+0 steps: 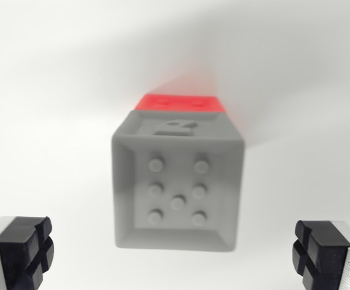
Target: Destack cube
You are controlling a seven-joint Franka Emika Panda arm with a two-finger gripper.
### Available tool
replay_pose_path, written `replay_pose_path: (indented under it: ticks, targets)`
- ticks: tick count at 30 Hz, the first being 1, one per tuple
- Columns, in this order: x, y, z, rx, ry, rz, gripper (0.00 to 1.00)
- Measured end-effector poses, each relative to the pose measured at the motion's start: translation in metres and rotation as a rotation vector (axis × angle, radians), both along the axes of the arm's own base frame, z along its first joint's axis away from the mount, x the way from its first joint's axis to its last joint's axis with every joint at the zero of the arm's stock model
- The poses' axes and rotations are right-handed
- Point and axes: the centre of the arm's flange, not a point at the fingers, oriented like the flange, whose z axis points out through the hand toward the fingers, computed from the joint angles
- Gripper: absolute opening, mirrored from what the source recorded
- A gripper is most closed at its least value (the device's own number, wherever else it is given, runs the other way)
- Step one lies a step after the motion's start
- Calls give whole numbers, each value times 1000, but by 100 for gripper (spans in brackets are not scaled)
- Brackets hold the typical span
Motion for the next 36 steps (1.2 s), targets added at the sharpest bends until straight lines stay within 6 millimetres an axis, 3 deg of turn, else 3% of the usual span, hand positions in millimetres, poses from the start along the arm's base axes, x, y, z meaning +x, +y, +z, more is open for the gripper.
replay_pose_path:
  ticks: [10,20,21,36]
  targets:
    - [0,-1,-41,-1,1,-4,100]
    - [0,-1,-63,-1,1,-4,100]
    - [0,-1,-64,-1,1,-4,0]
    - [0,-1,-63,0,-1,-4,0]
